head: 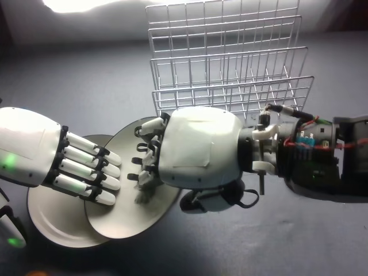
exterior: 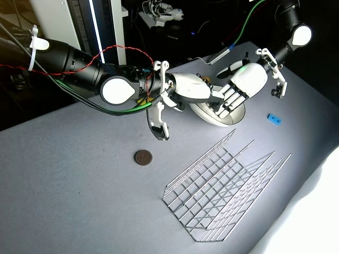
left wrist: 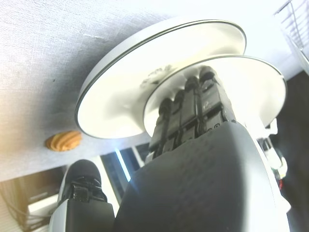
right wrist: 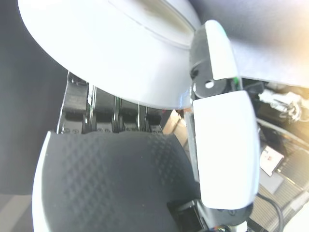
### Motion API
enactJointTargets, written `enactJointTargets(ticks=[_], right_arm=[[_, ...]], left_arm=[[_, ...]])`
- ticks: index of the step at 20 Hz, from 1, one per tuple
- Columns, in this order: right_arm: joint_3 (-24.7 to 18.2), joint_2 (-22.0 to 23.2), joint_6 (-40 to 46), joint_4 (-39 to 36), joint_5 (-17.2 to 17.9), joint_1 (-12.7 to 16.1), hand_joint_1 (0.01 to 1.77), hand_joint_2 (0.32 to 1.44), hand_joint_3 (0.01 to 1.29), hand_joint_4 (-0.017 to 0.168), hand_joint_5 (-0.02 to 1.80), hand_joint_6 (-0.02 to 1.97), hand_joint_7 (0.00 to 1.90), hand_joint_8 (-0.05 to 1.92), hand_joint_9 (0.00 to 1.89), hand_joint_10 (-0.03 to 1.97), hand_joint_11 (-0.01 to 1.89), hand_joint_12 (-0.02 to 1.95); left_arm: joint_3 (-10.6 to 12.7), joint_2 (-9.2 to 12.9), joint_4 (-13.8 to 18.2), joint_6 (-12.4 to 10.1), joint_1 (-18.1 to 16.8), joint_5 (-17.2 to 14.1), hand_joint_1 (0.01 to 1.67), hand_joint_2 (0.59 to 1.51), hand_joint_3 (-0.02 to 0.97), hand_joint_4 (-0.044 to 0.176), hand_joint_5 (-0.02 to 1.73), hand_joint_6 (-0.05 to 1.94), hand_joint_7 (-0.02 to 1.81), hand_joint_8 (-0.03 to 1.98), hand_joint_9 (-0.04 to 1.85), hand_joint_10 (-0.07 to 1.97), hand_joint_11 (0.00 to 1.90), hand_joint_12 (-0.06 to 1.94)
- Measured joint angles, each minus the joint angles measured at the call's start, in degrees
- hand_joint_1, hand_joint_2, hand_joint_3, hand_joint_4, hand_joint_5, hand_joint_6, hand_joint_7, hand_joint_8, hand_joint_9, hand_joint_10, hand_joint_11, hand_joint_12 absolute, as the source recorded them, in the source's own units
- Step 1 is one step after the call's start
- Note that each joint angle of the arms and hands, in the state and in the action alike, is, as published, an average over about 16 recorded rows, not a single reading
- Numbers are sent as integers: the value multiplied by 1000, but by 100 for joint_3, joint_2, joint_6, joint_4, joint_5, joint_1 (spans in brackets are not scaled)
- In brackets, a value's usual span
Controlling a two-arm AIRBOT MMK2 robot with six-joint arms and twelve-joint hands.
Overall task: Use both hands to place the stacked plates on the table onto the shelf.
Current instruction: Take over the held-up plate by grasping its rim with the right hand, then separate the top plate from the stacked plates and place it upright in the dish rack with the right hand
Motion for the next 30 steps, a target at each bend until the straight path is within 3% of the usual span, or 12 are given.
enactJointTargets(ticks=[9,16,23,30], right_arm=[[191,-156,-6,-14,350,-34,1084,973,16,6,973,456,1118,177,1224,18,939,1022],[227,-190,-8,-32,461,-19,1101,950,15,11,1008,574,1155,321,1324,-3,1042,982],[226,-182,-6,-35,548,22,1112,950,14,16,1017,620,1157,400,1347,-7,1026,993],[77,-76,-3,-32,693,139,1139,952,14,26,1037,709,1143,562,1366,-7,1003,1023]], left_arm=[[94,-29,-43,-128,-93,-25,17,1128,12,3,13,10,-5,-15,21,2,15,2],[327,84,-166,-481,-411,-75,16,1136,12,3,19,12,7,-15,22,4,15,1],[523,474,-265,-1020,-919,-169,15,1138,11,2,22,12,17,-15,22,4,14,2],[569,982,-107,-1500,-1415,-302,14,1138,12,2,22,11,19,-15,22,4,14,2]])
